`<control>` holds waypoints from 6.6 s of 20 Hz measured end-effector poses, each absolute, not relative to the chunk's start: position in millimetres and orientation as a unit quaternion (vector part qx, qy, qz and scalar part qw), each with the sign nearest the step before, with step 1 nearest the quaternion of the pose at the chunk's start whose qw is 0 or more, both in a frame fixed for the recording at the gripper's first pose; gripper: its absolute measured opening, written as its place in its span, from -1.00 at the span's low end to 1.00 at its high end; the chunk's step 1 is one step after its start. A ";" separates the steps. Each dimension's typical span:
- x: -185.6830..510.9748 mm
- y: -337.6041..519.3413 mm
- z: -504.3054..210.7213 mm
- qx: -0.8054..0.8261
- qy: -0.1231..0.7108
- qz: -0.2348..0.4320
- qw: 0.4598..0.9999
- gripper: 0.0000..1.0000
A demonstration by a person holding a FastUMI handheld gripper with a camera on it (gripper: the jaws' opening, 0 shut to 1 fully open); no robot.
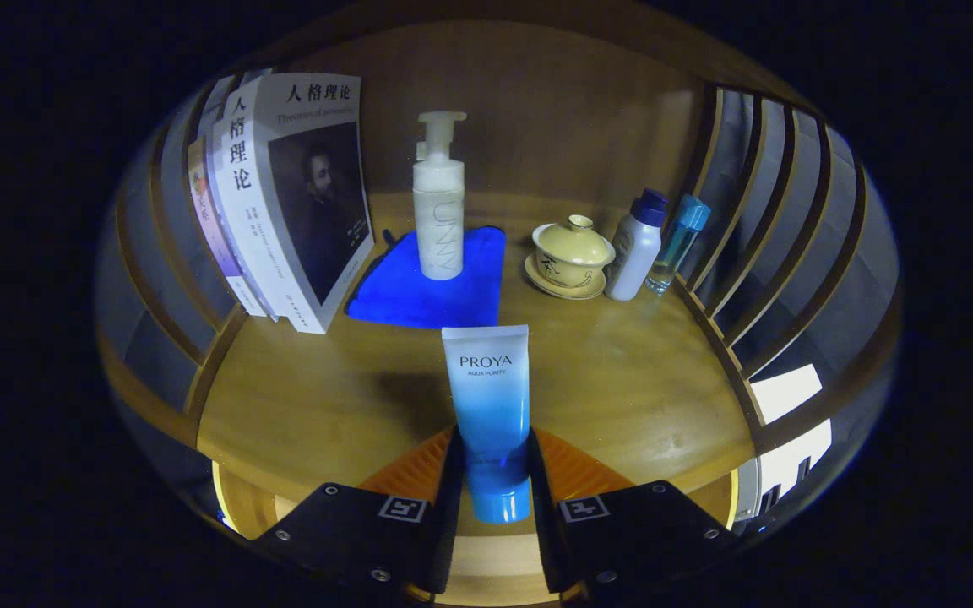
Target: Pull open the drawer, take out the items inside it, and place them on the countertop above the cabinet.
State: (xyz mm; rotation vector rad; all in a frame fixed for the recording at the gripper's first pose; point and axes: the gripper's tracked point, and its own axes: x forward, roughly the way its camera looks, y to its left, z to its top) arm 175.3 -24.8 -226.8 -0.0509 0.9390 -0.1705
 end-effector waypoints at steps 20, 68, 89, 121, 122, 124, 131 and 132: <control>194.6 -32.0 -250.4 -0.017 0.440 -0.063 0.896 0.02; -160.8 45.9 -204.8 -0.076 0.089 0.017 0.993 0.90; -136.0 32.3 -238.9 -0.047 0.122 -0.003 0.991 0.89; -37.2 17.7 -244.9 -0.091 0.113 -0.041 0.989 0.91; -30.4 17.4 -246.4 -0.093 0.113 -0.041 0.988 0.91; -17.7 15.3 -250.2 -0.107 0.116 -0.038 0.987 0.93; 16.6 8.8 -257.6 -0.137 0.123 -0.036 0.982 0.91; 20.2 8.7 -257.2 -0.131 0.124 -0.037 0.983 0.91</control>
